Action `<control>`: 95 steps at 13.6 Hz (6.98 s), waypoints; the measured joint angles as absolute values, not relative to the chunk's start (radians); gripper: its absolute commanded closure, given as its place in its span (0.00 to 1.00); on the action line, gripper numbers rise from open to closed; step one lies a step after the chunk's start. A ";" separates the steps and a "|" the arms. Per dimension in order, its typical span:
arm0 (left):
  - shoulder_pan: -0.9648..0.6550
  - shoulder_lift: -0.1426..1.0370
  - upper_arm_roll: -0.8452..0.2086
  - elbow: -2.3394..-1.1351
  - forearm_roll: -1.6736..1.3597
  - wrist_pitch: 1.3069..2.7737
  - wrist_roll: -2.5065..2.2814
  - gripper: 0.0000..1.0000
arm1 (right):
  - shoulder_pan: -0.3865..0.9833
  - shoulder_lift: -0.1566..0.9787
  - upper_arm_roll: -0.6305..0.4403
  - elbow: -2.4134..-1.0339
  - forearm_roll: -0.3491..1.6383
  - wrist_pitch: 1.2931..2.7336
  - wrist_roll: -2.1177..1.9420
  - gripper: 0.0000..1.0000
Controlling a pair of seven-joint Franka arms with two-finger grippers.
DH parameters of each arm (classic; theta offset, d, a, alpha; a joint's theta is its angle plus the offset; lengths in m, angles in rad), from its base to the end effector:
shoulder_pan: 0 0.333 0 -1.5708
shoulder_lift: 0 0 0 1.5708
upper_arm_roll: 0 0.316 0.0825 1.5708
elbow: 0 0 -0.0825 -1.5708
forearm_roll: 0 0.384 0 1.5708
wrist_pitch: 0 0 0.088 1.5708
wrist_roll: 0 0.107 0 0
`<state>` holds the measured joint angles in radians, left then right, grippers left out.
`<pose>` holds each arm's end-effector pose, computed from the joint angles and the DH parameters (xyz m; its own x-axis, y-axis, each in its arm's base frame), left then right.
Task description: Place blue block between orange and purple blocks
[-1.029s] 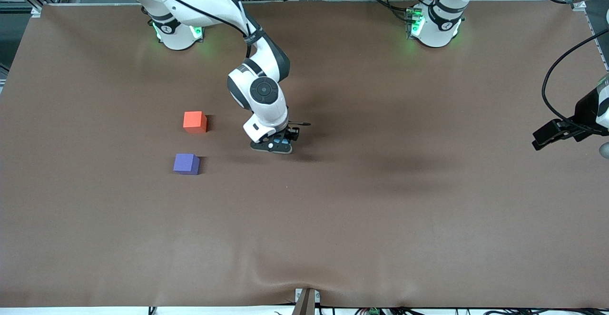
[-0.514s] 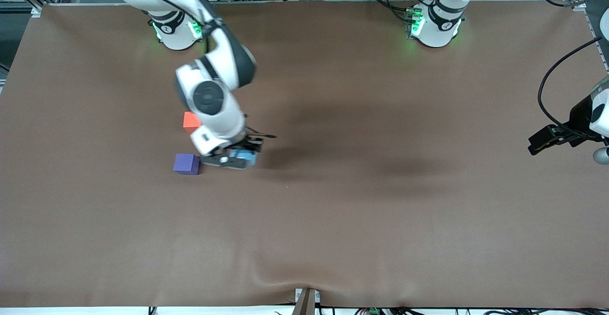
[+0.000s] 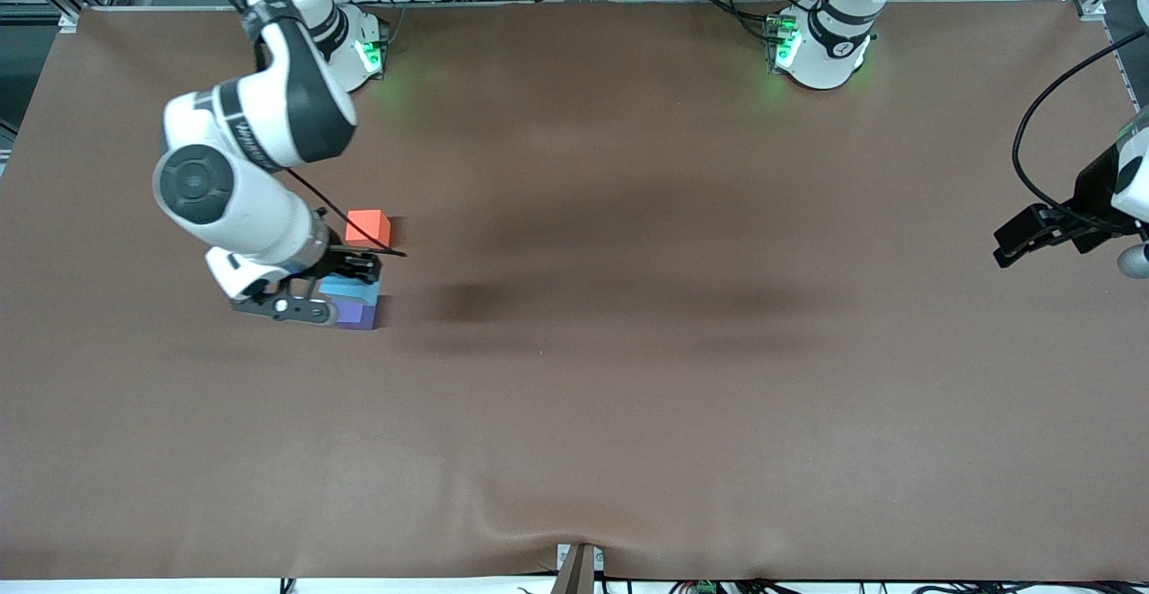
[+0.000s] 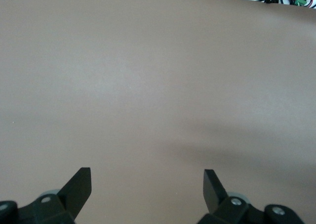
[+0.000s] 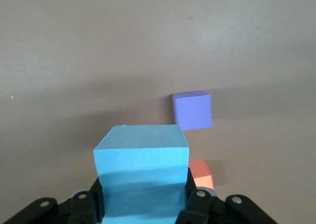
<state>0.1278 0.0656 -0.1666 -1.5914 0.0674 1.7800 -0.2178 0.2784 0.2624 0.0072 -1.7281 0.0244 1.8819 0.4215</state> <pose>0.5929 -0.0141 0.5973 0.9772 0.1659 0.1325 0.1711 -0.9848 -0.0283 0.5962 0.1766 0.4198 0.9835 -0.1446 -0.1089 -0.1430 -0.9895 0.0223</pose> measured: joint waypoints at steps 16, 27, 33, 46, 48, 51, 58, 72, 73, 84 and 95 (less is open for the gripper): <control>0.127 0.042 -0.244 -1.605 0.062 1.726 -0.217 0.00 | 0.227 0.132 0.011 -2.216 0.024 2.297 0.321 0.96; 0.127 0.027 -0.260 -1.525 0.026 1.569 -0.217 0.00 | 0.227 0.132 0.015 -2.329 0.022 2.442 0.304 0.96; 0.127 0.027 -0.276 -1.527 0.025 1.550 -0.218 0.00 | 0.227 0.144 0.015 -2.368 0.022 2.509 0.303 0.95; 0.128 0.027 -0.277 -1.528 0.025 1.549 -0.218 0.00 | 0.226 0.252 0.013 -2.400 0.017 2.648 0.303 0.95; 0.128 0.027 -0.277 -1.528 0.025 1.549 -0.218 0.00 | 0.220 0.268 0.010 -2.401 0.017 2.662 0.303 0.95; 0.128 0.027 -0.277 -1.528 0.025 1.549 -0.218 0.00 | 0.216 0.272 0.010 -2.401 0.017 2.668 0.303 0.59; 0.129 0.027 -0.277 -1.528 0.025 1.549 -0.218 0.00 | 0.194 0.277 0.009 -2.395 0.016 2.665 0.303 0.00; 0.130 0.027 -0.277 -1.529 0.025 1.549 -0.218 0.00 | 0.190 0.131 0.014 -1.822 0.105 1.771 0.305 0.00; 0.130 0.027 -0.277 -1.530 0.025 1.549 -0.218 0.00 | 0.189 0.130 0.012 -1.766 0.105 1.720 0.305 0.00; 0.131 -0.012 -0.283 -1.578 0.025 1.569 -0.219 0.00 | 0.088 0.129 0.006 -1.531 0.104 1.511 0.299 0.00; 0.141 -0.013 -0.269 -1.564 0.025 1.574 -0.218 0.00 | -0.006 0.014 0.020 -1.514 0.106 1.457 0.196 0.00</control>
<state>0.1413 -0.0131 -0.2690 -1.5639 0.0246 1.5742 -0.2178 -0.0056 0.0137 0.0197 -1.5137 0.1062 1.4573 0.1956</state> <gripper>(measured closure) 0.000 0.000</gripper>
